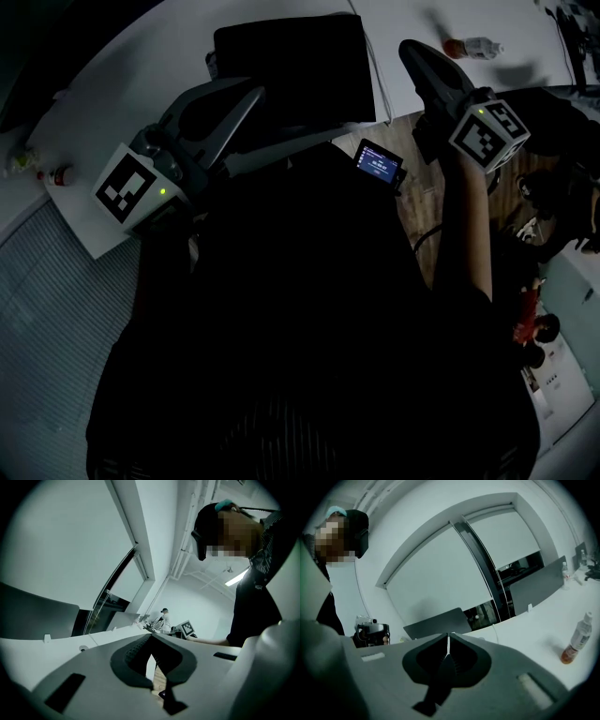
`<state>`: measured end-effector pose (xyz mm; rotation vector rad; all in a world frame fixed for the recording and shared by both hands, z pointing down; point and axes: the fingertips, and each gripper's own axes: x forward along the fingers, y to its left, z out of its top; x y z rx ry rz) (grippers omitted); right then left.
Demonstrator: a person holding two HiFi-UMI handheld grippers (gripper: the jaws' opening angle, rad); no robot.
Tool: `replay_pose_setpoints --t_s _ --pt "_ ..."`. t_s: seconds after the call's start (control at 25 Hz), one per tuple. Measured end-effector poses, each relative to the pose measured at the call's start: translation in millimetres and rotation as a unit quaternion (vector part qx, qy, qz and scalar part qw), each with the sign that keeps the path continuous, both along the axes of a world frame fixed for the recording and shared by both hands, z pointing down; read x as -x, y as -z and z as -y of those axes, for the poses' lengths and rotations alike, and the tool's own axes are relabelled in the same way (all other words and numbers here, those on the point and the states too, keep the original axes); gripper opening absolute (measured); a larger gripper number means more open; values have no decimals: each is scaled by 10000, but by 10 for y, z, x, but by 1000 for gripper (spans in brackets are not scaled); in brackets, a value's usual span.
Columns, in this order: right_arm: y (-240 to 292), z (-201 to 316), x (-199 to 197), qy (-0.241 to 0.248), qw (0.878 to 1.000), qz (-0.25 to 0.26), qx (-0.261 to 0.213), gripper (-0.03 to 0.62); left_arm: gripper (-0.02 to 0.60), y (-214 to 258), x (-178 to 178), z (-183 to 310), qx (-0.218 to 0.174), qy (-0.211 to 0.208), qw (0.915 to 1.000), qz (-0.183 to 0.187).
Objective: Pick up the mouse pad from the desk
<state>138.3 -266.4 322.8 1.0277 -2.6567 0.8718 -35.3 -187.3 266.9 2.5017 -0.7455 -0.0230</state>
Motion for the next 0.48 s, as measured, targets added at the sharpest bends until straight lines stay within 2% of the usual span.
replay_pose_setpoints --t_s 0.48 --pt "-280 129 120 323 9991 123 256 54 8 -20 126 -58 266 418 9986 191"
